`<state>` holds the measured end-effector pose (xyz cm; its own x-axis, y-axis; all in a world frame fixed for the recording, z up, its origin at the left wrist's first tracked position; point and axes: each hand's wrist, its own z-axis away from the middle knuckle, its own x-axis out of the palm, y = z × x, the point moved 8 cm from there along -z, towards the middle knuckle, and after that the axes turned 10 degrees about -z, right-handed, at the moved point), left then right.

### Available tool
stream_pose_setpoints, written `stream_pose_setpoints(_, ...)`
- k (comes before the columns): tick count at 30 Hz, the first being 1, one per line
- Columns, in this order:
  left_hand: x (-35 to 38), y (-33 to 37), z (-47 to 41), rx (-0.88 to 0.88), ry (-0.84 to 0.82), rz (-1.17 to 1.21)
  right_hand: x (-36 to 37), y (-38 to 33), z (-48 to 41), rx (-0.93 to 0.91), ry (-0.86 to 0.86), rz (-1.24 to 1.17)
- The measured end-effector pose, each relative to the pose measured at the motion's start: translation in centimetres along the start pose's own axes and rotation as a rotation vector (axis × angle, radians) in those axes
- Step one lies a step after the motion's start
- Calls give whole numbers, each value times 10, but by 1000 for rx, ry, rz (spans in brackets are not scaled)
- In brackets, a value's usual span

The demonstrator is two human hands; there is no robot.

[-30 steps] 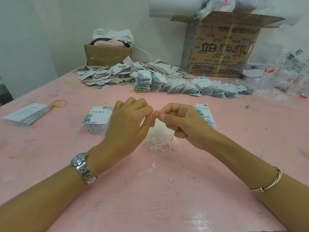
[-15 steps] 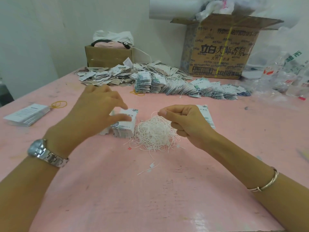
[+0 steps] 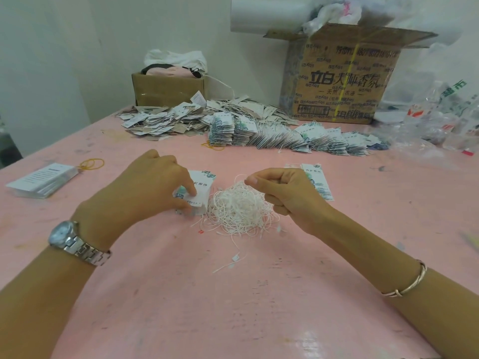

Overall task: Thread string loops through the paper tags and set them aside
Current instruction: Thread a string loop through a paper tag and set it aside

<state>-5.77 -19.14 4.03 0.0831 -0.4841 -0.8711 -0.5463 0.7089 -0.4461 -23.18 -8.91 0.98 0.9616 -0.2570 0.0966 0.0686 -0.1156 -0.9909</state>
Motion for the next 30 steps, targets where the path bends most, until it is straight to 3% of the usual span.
stream_pose_setpoints(4,-2,-1,2,-39,2,38,0,1,0,10,8,19)
stream_pose_setpoints(10,-31,6,5,-126,214,-23,1,3,1,18,3,49)
stream_pose_setpoints(18,-22,8,6,-118,111,68,2,6,1,14,-2,73)
stream_pose_setpoints(25,-80,27,31,-27,735,94,7,-1,1,-103,-45,-14)
stream_pose_setpoints(30,-90,69,42,138,935,-6,11,-6,2,-153,-68,-45)
